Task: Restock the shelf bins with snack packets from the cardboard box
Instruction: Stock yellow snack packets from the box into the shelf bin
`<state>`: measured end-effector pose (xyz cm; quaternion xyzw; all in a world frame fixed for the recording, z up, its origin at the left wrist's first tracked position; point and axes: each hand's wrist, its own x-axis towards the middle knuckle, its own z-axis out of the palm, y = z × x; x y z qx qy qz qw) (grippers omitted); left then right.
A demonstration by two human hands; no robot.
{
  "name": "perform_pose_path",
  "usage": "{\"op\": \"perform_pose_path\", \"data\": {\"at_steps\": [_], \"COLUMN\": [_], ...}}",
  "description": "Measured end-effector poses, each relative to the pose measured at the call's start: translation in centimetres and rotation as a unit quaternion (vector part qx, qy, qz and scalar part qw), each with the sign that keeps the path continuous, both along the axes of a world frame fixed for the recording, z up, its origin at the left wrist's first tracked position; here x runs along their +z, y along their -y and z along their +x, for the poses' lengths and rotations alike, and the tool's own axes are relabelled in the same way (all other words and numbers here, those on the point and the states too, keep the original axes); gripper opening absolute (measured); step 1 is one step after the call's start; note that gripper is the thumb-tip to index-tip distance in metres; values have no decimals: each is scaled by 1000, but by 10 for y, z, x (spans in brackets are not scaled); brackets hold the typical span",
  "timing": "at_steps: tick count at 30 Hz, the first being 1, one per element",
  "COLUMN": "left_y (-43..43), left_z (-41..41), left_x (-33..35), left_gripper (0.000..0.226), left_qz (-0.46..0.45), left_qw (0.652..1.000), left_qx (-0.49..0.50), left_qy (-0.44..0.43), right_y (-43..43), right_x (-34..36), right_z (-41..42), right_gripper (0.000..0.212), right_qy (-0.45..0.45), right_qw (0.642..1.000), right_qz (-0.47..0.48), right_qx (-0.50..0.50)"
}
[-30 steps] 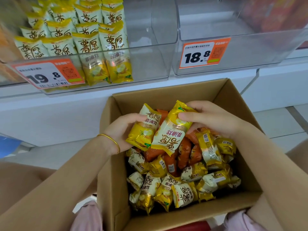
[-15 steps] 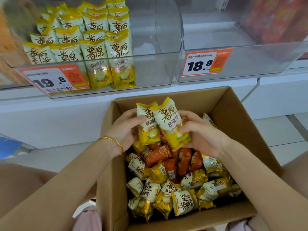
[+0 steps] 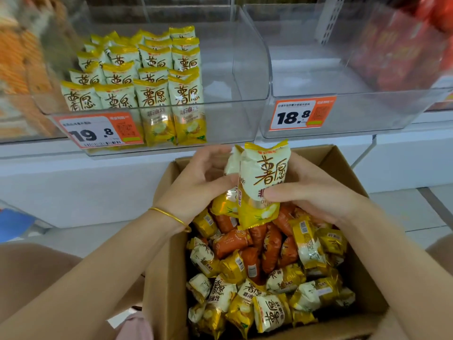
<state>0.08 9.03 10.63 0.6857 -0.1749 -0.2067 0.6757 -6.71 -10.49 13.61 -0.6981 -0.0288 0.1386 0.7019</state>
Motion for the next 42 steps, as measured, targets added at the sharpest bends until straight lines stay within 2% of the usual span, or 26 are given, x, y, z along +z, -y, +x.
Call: {"op": "perform_pose_path", "data": {"at_steps": [3, 6, 8, 10, 11, 13, 17, 20, 25, 28, 30, 31, 34, 37, 42], "left_y": [0, -7, -14, -21, -23, -27, -27, -26, -29, -28, -28, -28, -27, -27, -27], "left_z": [18, 49, 76, 104, 117, 135, 142, 137, 139, 140, 140, 140, 140, 140, 140], "left_x": [40, 84, 100, 104, 100, 88, 71, 70, 62, 60, 59, 58, 59, 58, 59], "left_gripper": [39, 21, 20, 39, 50, 65, 74, 74, 47, 46, 46, 46, 46, 46, 47], "left_qz": [-15, 37, 129, 274, 340, 430, 481, 483, 459, 454, 454, 455, 457, 460, 460], "left_qw": [997, 972, 915, 823, 784, 754, 753, 755, 721, 731, 730, 730, 729, 720, 724], "left_qx": [26, 46, 109, 114, 83, 29, 0, 13, 61, 56, 61, 63, 68, 80, 79], "left_qy": [76, 227, 366, 485, 512, 496, 449, 444, 516, 507, 507, 506, 506, 513, 508], "right_y": [-2, -10, -18, -26, -30, -37, -35, -33, -29, -33, -32, -31, -30, -36, -46], "right_x": [38, 88, 117, 136, 141, 142, 115, 98, 81, 69, 60, 54, 39, 28, 29], "right_z": [16, 48, 76, 108, 126, 162, 239, 281, 314, 315, 319, 320, 320, 314, 296], "right_gripper": [67, 70, 60, 45, 39, 35, 28, 36, 29, 23, 30, 39, 42, 56, 34], "right_qy": [61, 146, 204, 245, 250, 229, 125, 61, 5, -17, -9, 5, 38, 42, -44], "right_qw": [997, 984, 965, 931, 914, 890, 878, 890, 917, 941, 946, 943, 922, 918, 926], "right_qz": [-36, -95, -151, -243, -289, -366, -435, -424, -367, -290, -249, -239, -252, -245, -155], "right_qx": [-15, -25, -70, -122, -135, -148, -154, -156, -158, -171, -207, -231, -293, -308, -340]}}
